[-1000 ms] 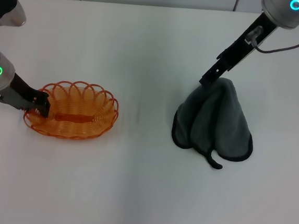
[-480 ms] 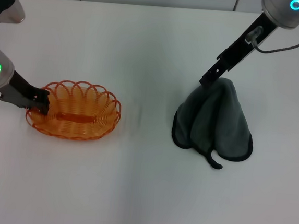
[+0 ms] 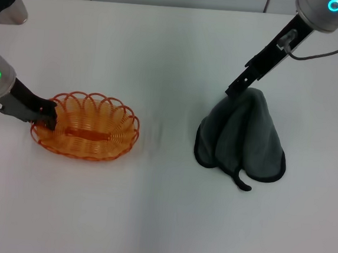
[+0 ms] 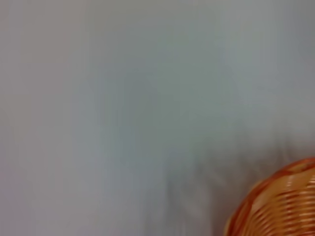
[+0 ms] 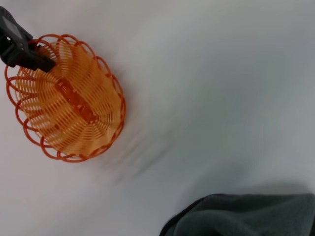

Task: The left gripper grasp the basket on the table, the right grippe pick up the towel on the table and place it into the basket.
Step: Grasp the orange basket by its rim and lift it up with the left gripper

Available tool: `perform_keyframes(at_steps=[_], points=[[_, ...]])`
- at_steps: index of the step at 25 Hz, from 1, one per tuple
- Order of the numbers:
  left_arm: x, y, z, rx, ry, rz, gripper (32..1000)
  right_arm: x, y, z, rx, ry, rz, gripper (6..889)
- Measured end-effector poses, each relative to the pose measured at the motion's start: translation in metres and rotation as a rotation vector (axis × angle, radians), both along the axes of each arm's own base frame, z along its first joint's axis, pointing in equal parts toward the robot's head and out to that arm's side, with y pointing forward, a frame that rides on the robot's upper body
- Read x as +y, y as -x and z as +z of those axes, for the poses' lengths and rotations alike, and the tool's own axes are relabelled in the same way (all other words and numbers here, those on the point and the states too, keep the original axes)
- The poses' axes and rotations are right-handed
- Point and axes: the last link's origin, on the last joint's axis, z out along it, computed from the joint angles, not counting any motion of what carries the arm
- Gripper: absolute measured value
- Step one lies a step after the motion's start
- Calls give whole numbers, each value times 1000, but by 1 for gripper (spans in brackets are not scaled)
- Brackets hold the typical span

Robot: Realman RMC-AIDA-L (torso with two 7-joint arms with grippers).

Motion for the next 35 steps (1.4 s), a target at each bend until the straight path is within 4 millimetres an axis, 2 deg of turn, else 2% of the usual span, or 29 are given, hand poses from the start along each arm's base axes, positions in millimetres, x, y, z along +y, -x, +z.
perform_keyframes(at_steps=[9,17,35], points=[[-2,-5,8,-88,4,47,195,0,-1,0,0,0,-3,852],[-3,-12,14,-176,1,78,115,-1,-3,0,4,-1,-8,852],[-10,-28,27,-401,20,121,112,1,-4,4,37,-24,-28,852]])
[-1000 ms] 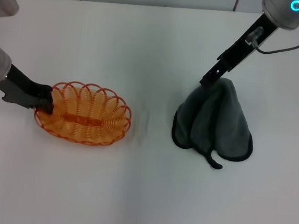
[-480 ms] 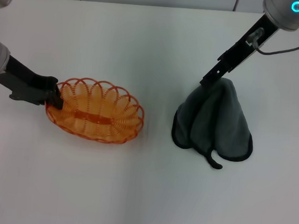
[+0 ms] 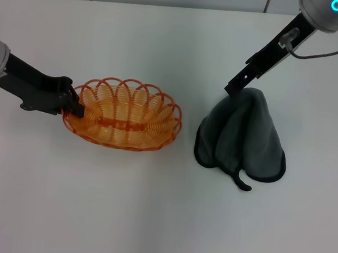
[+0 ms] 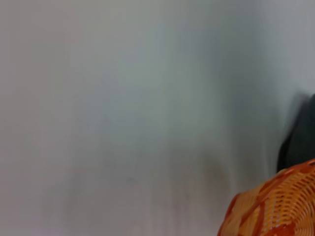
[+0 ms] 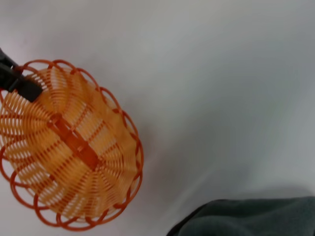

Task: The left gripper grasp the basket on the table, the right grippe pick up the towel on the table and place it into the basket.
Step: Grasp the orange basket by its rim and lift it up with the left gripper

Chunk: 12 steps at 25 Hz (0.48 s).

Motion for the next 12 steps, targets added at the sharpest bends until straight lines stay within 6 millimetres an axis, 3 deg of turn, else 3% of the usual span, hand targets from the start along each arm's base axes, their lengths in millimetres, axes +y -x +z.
perform_keyframes(at_steps=[12], points=[[-2,-17,8,-170,-2,7,112,2,-12,15,16,-36,-41,851]])
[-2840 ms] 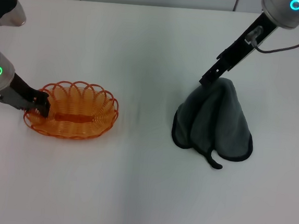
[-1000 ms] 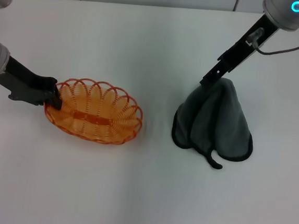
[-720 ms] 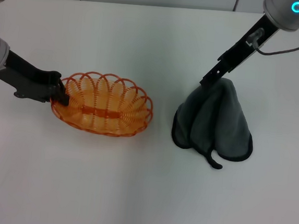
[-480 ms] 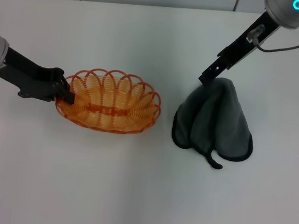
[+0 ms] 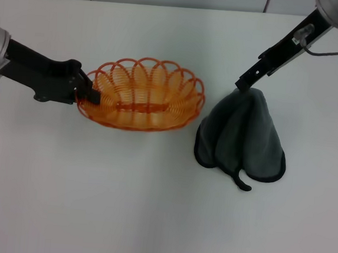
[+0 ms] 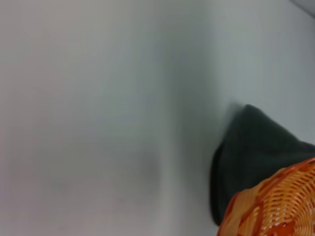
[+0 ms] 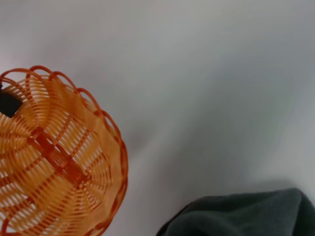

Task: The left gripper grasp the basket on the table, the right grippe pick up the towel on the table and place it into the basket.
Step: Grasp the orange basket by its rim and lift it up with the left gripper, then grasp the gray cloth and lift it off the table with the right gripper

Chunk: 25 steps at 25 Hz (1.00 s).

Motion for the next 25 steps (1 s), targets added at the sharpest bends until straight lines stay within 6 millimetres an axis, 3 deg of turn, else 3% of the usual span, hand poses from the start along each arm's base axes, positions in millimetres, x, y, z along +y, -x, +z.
perform_keyframes(at_steps=[19,25], points=[[-1,-17,2,-83,32,-15,112,1,-9,-1,-18,-12,-12,851],[1,-19,2,-76,29,-21,112,-1,-24,-14,-51,-4,-25,851]])
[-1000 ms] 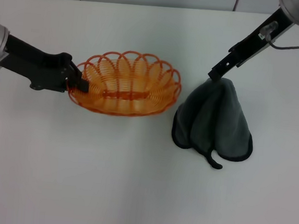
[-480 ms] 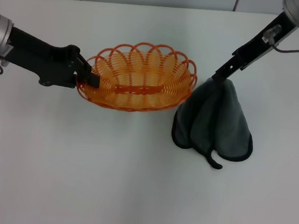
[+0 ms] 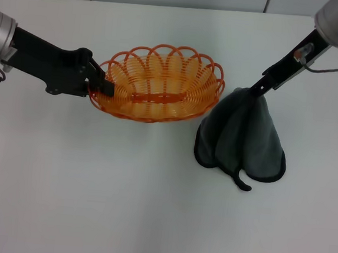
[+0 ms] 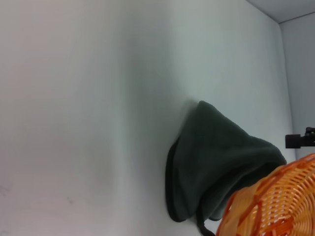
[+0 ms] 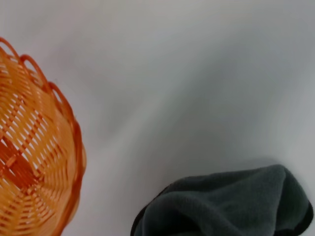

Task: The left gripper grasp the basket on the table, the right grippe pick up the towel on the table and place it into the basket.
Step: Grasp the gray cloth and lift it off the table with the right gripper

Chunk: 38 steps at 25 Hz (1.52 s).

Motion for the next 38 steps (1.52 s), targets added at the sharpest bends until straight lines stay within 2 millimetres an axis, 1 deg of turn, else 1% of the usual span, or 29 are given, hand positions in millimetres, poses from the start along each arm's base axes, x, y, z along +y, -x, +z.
perform_keyframes(at_steps=[7,16,20,29,38], points=[[0,-1,-1,0,0,-2,112,2,-11,-14,-42,-15,27,852],[1,0,-2,9,-7,-6,112,1,-15,-38,-44,-26,82,852],[2,-1,-2,11,-5,-8,112,-1,-19,-46,-48,-30,90,852],[2,-2,-3,11,-4,-15,112,-4,-29,-56,-55,-41,95,852],[3,-4,-4,9,-1,-20,112,-4,-37,-62,-55,-69,97,851]])
